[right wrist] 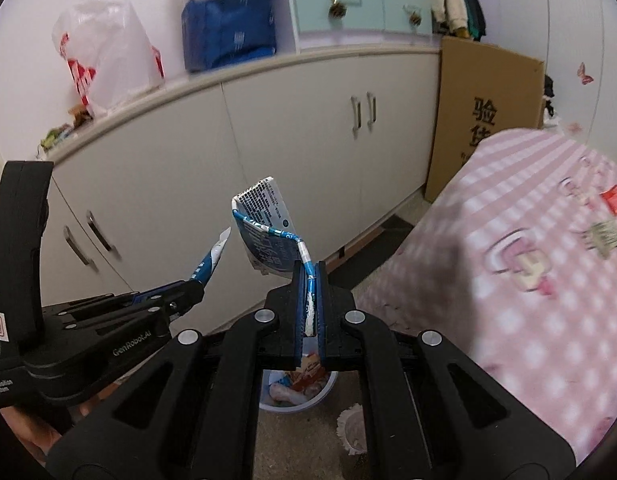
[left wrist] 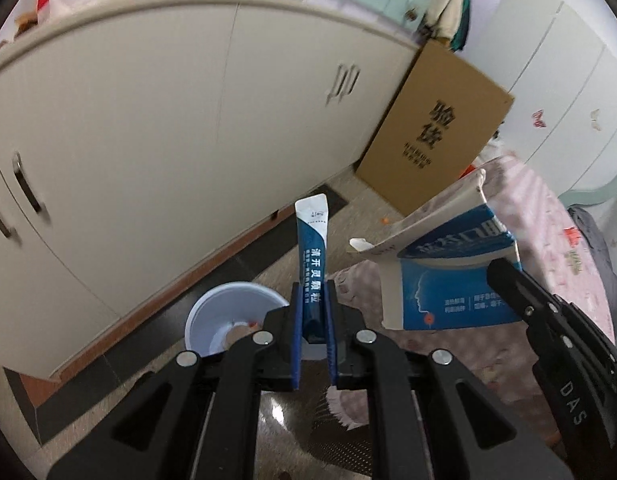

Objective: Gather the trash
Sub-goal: 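Carry the tube and blue box over the wastebasket, then open both grippers to drop the tube and box into the wastebasket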

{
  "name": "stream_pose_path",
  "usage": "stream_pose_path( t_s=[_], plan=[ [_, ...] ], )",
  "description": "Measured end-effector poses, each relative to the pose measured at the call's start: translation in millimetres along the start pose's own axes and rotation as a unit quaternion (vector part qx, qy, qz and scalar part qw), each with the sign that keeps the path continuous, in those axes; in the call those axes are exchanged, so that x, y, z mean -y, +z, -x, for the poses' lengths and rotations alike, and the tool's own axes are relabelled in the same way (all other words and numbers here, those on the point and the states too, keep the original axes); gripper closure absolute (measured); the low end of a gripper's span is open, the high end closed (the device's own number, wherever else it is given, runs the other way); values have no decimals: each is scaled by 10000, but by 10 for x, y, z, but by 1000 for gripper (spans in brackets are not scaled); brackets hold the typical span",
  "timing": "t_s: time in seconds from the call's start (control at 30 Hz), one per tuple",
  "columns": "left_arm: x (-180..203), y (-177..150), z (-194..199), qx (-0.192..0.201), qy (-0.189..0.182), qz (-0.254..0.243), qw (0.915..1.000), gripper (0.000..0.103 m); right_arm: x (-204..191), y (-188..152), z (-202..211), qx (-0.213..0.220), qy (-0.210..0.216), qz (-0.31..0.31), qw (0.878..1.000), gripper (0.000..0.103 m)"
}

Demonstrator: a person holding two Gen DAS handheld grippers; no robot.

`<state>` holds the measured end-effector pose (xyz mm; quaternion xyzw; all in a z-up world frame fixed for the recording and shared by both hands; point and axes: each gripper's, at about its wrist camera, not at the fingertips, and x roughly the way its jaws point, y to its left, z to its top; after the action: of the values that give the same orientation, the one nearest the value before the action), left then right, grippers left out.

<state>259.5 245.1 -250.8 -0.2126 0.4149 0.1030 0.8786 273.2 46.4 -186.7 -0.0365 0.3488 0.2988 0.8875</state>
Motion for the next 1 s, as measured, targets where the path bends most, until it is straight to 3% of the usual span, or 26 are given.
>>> stream_pose_path(
  t_s=[0.1, 0.2, 0.5, 1.0],
  plan=[
    [-98, -9, -140, -154, 79, 120, 9998, 87, -33, -36, -168, -89, -11, -8, 10000, 98],
    [-194, -16, -312, -445, 161, 210, 9987, 46, -52, -58, -304, -200, 0, -34, 9998, 97],
    [-281, -71, -347, -477, 280, 352, 9979, 42, -131, -145, -471, -441, 75, -31, 9990, 97],
    [-329, -44, -196, -295, 382, 350, 9982, 41, -286, -118, -539, -480, 183, -8, 9987, 97]
  ],
)
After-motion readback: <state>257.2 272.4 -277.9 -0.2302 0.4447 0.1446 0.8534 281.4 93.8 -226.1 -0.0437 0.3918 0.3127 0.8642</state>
